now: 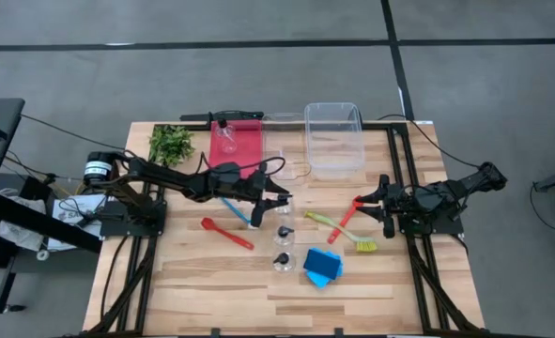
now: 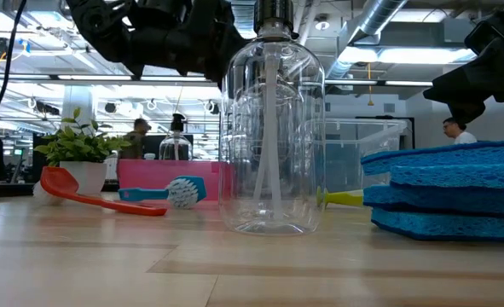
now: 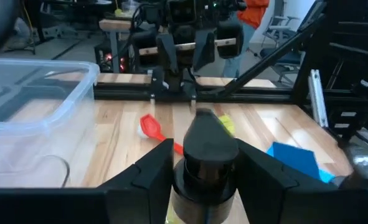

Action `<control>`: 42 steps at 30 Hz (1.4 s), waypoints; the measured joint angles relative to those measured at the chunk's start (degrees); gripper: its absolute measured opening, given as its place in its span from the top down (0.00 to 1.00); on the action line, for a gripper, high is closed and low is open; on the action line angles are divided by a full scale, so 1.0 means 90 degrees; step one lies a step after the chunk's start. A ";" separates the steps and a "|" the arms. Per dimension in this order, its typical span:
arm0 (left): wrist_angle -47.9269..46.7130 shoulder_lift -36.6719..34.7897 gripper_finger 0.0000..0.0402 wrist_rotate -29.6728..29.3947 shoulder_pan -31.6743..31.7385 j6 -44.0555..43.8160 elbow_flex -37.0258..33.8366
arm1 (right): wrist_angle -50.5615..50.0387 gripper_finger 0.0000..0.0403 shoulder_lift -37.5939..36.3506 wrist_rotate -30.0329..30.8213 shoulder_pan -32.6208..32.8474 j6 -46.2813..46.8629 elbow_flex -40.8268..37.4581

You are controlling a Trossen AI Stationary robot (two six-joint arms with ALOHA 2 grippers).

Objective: Pick & Place Kitchen Sink Supplies
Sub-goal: Put the spray bottle into the pink bin

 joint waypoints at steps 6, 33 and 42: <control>-0.0003 -0.0270 0.67 0.0000 0.0022 -0.0092 0.0003 | 0.0001 0.70 0.0000 0.0000 0.0001 0.0000 -0.0001; -0.0455 -0.0845 0.66 0.0000 0.0034 0.0097 0.0004 | -0.0001 0.70 0.0000 0.0001 -0.0002 0.0000 -0.0001; -0.1326 -0.0842 0.46 0.0002 0.0034 0.0403 0.0004 | 0.0001 0.70 0.0001 0.0000 -0.0001 0.0000 0.0000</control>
